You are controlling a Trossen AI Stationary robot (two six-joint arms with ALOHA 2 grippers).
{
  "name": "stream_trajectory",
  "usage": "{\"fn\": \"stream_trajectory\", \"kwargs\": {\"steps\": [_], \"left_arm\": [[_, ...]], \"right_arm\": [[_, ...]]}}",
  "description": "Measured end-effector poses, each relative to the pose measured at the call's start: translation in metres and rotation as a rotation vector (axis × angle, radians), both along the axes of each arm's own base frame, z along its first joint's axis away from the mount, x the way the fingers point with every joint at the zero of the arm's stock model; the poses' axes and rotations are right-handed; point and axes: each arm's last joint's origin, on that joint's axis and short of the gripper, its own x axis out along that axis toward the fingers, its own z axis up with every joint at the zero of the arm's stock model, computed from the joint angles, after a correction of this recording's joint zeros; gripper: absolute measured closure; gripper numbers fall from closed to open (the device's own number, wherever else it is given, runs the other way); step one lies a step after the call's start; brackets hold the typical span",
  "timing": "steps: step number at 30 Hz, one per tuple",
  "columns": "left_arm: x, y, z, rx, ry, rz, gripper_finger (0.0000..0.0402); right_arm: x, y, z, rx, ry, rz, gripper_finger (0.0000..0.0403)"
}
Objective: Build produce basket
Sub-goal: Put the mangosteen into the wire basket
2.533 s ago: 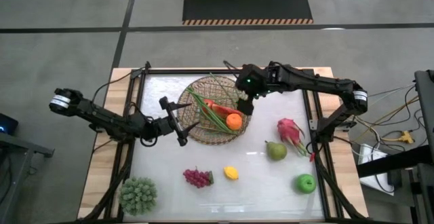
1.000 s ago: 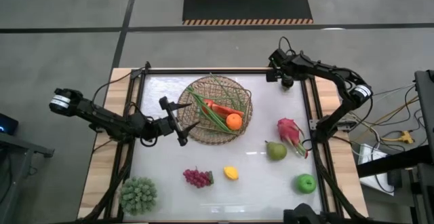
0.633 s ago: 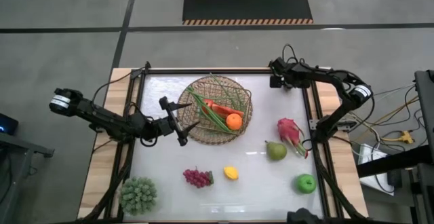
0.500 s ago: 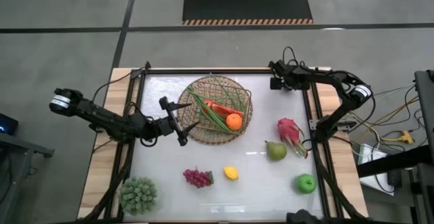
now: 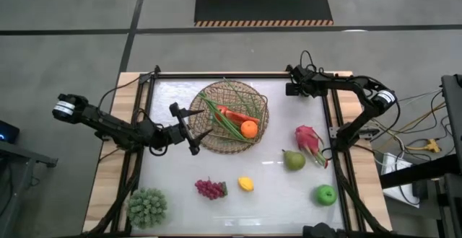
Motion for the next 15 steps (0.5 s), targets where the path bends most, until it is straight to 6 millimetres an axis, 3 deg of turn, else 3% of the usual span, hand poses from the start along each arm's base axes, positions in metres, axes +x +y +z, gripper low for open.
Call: {"fn": "stream_trajectory", "kwargs": {"steps": [9,15], "left_arm": [[0.0,0.0,0.0,0.0,0.0,0.0,0.0084],[0.0,0.0,0.0,-0.001,-0.002,0.0,0.0084]], "right_arm": [[0.001,0.001,0.005,-0.003,-0.003,0.033,0.0162],[0.015,0.008,0.046,-0.036,-0.189,0.229,0.0162]]}}
